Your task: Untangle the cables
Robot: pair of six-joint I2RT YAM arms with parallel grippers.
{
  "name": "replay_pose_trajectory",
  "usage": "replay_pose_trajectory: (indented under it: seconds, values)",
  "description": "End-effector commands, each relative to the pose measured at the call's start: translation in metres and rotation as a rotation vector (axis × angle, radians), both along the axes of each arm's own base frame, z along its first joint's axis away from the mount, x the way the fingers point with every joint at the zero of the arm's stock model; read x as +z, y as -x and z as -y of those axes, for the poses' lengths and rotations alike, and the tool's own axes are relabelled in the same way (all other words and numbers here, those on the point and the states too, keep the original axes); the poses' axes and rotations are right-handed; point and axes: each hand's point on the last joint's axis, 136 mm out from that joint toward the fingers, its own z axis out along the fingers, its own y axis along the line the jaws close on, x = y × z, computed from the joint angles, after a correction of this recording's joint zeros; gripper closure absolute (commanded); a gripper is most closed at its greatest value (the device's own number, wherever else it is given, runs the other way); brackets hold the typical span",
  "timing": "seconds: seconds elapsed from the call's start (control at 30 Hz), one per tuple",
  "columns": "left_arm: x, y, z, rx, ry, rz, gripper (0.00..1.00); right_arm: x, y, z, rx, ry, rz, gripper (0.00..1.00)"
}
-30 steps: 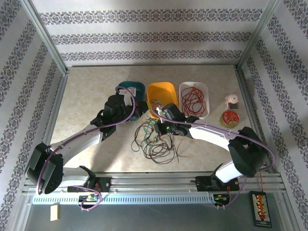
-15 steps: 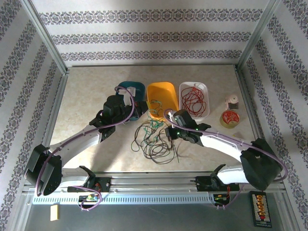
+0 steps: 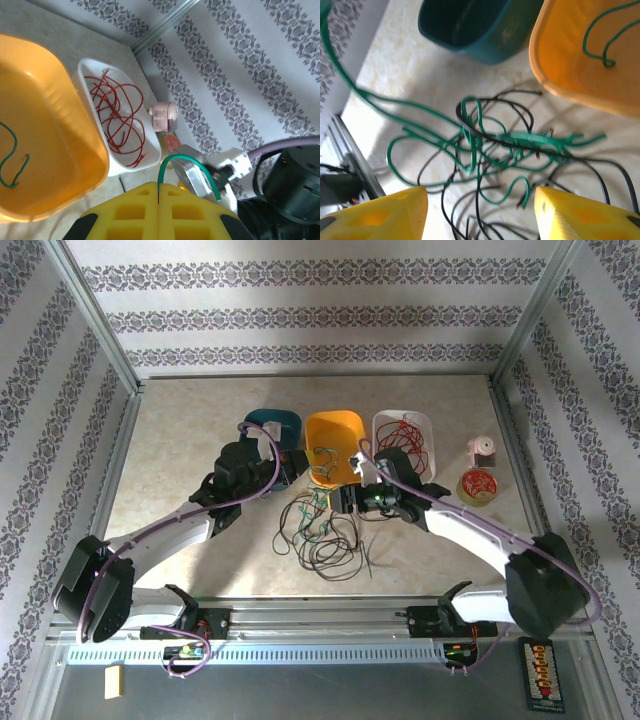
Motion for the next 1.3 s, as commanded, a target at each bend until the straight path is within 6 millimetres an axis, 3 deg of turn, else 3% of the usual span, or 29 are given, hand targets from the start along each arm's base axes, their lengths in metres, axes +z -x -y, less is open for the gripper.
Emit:
replay_pose_trajectory:
  seconds: [0.0,0.23,0.53,0.63,0.77,0.87,1.03,1.27]
  values:
    - [0.033,-0.008,-0.001,0.053,0.146,0.092,1.0,0.021,-0.006,-0.025,0.04,-0.144,-0.066,0.41]
    - [0.054,-0.013,-0.005,0.099,0.198,0.129,1.0,0.016,-0.03,-0.029,-0.056,-0.214,-0.093,0.43]
    - [0.059,-0.006,-0.006,0.095,0.217,0.131,1.0,0.014,-0.048,-0.024,-0.147,-0.295,-0.108,0.46]
    - [0.06,-0.005,-0.005,0.089,0.223,0.134,1.0,0.01,-0.055,-0.018,-0.192,-0.303,-0.102,0.59]
    - [0.06,-0.002,-0.003,0.075,0.228,0.132,1.0,0.005,-0.06,-0.011,-0.242,-0.34,-0.108,0.94]
    - [0.058,0.0,-0.005,0.083,0.218,0.127,1.0,0.001,-0.061,-0.001,-0.279,-0.339,-0.104,1.0]
    - [0.053,0.002,-0.016,0.131,0.126,0.136,1.0,-0.019,-0.036,0.016,-0.249,-0.239,-0.191,1.0]
    - [0.073,0.003,-0.034,0.204,0.018,0.221,1.0,-0.051,0.014,0.054,-0.224,-0.069,-0.435,1.0]
